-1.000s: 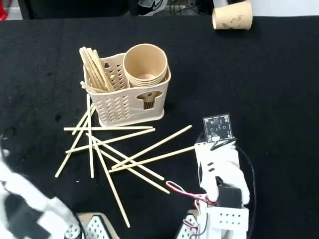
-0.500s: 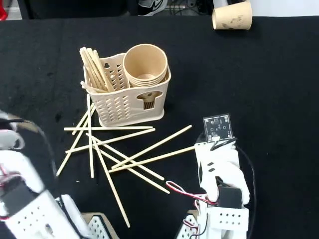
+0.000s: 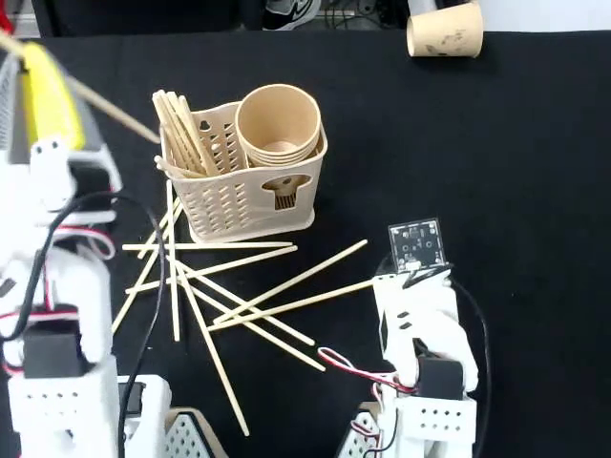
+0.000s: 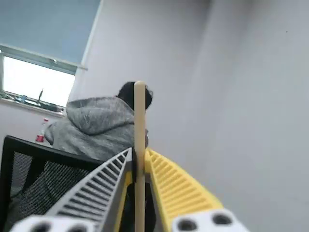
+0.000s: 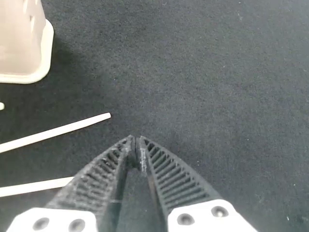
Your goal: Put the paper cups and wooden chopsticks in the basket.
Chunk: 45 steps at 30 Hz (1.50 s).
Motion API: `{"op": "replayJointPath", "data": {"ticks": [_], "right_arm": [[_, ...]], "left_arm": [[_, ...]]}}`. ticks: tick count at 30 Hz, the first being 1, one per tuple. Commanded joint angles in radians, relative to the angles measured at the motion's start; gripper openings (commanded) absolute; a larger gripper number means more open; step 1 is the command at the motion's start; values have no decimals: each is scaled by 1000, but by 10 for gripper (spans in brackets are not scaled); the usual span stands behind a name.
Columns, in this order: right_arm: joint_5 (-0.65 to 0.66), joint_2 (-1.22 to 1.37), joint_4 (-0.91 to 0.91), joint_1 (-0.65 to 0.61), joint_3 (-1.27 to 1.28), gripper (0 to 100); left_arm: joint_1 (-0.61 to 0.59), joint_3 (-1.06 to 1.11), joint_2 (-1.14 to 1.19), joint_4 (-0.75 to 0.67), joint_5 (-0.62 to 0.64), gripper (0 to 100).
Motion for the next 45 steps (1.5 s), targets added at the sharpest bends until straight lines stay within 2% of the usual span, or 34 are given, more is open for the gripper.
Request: {"op": "replayJointPath", "data": {"ticks": [1,7,15,17,19,25,28,31,34,38,41,45], "right_arm": [[6,-68,0,8,-4,15],[6,-68,2,8,-4,15],[6,-68,0,9,-4,15],[6,-68,0,9,-4,15],[6,-68,2,9,-4,15],[6,-68,0,9,-4,15],[6,-68,0,9,-4,15],[6,-68,0,9,-4,15],[6,-68,0,9,-4,15],[6,-68,0,9,-4,15],[6,-68,0,9,-4,15],[6,-68,2,11,-4,15]], "left_arm": [[79,-68,143,21,-6,28],[113,-19,261,-21,-6,29],[117,-8,290,3,-6,36],[119,-21,287,78,-6,86],[122,-62,262,213,-12,139],[76,-170,101,611,-15,200],[-1,-255,58,770,-15,202],[-139,-334,81,911,-8,198],[-300,-398,195,1066,-6,194],[-437,-438,462,1080,-14,196],[-447,-487,681,1099,-35,196],[-390,-541,928,1163,-147,196]]}}
